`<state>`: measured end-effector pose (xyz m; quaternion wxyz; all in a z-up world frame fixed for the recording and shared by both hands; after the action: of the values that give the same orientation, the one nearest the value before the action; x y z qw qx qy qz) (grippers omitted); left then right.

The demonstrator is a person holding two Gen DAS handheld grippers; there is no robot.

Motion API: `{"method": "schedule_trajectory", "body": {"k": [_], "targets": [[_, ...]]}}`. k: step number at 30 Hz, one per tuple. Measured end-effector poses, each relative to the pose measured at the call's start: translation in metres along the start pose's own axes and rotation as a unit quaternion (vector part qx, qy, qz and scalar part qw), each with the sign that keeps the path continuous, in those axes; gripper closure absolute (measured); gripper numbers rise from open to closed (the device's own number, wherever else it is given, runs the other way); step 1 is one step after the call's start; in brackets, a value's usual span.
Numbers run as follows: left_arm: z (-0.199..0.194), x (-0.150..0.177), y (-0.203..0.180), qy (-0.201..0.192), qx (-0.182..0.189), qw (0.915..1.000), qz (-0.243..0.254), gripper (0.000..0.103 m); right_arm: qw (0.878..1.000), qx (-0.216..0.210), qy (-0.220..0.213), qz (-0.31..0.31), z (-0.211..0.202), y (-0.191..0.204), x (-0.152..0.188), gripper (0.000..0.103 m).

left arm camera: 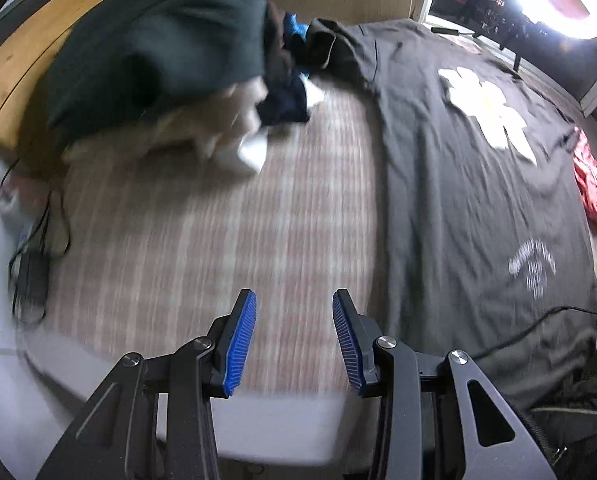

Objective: Fold clothes

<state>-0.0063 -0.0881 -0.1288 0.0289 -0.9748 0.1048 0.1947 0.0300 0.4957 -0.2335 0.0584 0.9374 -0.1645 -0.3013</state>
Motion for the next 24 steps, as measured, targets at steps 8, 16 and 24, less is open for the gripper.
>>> {"method": "schedule_trajectory", "body": {"k": [8, 16, 24], "targets": [[-0.026, 0.077, 0.006, 0.014, 0.037, 0.9991, 0.018, 0.065, 0.996, 0.050, -0.018, 0.065, -0.096, 0.006, 0.112, 0.043], [-0.006, 0.114, -0.007, 0.045, 0.104, 0.9921, 0.054, 0.065, 0.991, 0.109, 0.028, 0.074, -0.092, 0.045, 0.222, 0.043], [0.003, 0.120, -0.031, 0.049, 0.121, 0.9880, 0.082, 0.065, 0.992, 0.101, 0.038, 0.066, -0.065, 0.044, 0.234, 0.043]]}}
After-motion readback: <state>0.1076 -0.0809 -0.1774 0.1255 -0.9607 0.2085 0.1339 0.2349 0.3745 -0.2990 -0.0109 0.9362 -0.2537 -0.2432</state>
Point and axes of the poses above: each gripper's, at about its wrist camera, not at the fingertips, and z roughly the way its jaws point, y to its left, x to its underside, the point moved 1 cm from there along z, roughly the way its jaws point, and after that the axes turned 4 degrees about -y, right-handed, at the moved point
